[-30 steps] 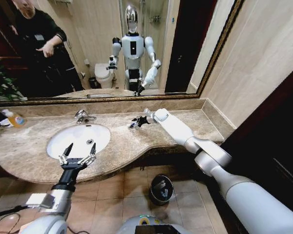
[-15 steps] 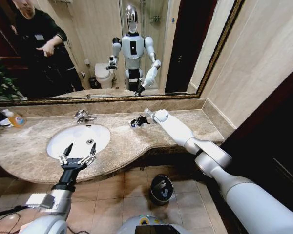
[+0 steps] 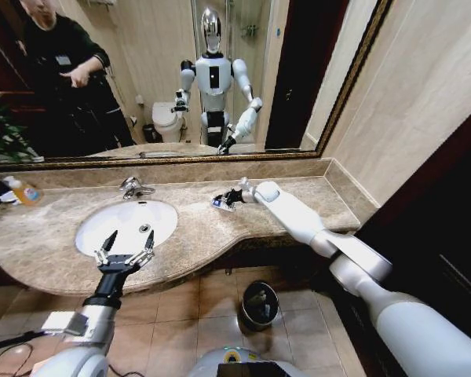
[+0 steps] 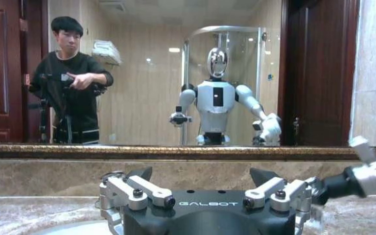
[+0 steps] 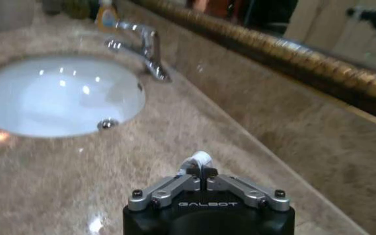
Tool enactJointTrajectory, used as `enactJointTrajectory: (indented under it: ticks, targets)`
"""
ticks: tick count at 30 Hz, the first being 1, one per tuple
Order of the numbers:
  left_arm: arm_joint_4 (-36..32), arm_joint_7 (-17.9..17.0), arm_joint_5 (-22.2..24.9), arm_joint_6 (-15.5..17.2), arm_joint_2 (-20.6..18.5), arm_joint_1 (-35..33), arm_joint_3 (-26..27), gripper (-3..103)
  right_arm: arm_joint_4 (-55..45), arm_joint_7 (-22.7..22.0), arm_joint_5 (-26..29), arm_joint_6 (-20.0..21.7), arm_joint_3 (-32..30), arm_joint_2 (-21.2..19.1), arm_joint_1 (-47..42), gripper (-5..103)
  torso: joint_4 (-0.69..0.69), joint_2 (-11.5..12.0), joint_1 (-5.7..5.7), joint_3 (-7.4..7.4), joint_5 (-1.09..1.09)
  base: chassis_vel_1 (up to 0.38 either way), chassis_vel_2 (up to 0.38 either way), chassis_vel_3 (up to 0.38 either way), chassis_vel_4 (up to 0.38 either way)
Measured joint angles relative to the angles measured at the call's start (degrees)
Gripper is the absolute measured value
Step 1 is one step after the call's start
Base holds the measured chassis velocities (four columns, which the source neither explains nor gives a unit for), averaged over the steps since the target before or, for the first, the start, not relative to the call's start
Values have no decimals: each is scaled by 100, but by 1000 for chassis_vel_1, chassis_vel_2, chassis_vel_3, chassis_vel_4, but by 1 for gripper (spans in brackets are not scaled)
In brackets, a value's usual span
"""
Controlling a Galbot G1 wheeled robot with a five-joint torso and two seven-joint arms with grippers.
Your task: Pick up the trash from the sink and place it in the trash bin.
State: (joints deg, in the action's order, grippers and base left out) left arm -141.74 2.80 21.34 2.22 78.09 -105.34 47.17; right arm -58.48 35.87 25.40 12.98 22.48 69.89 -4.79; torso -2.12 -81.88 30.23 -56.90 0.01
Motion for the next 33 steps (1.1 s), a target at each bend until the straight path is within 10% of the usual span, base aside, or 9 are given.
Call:
enactJointTrajectory:
  ticks: [10, 22, 33]
  targets:
    - [0, -1, 0, 0, 0, 1, 0, 100, -2263, -829, 1265, 519, -827, -1560, -972, 1, 0, 0, 0, 1, 1, 0, 0, 0, 0]
    - [0, 0, 0, 0, 1, 0, 0, 100, -3892, -591, 1831, 282, -2804, -3496, -3565, 1, 2, -1, -2, 1, 2, 0, 0, 0, 0]
    - [0, 0, 0, 0, 0, 0, 0, 100, -4148, 165, 1840, 11, -4448, -3567, -5519, 1, 1, -1, -1, 1, -3, 0, 0, 0, 0]
